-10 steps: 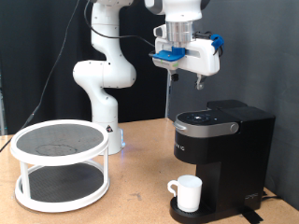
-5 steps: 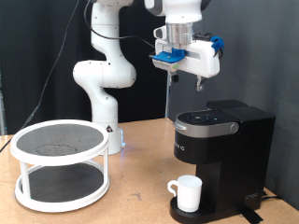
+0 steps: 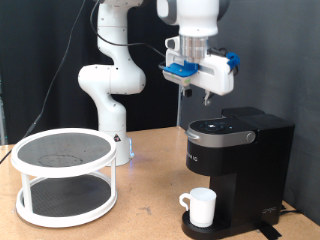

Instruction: Make a cup of coffee with the keurig machine

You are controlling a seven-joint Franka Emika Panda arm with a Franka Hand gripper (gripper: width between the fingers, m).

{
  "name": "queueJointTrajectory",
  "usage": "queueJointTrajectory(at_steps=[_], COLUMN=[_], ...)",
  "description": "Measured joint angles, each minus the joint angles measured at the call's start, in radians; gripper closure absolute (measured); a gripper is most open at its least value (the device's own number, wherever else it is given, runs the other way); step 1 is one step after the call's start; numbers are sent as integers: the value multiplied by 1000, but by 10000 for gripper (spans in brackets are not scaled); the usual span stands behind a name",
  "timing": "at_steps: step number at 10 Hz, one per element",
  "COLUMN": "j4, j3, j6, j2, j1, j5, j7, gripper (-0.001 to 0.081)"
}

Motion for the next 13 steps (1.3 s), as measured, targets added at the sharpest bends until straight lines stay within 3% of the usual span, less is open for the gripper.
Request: queueJointTrajectory(at_steps=[1,3,4,5,13], j4=[-3,-5,-5,-6,-15], j3=[11,32,40,47,80], j6=[8,33,46,56,90], j2=[15,48,60,69,118], j1=[1,6,8,12,23], j5=[-14,-37,-42,-44,-89], j7=[17,52,60,64,137], gripper=[384,723,723,789,806])
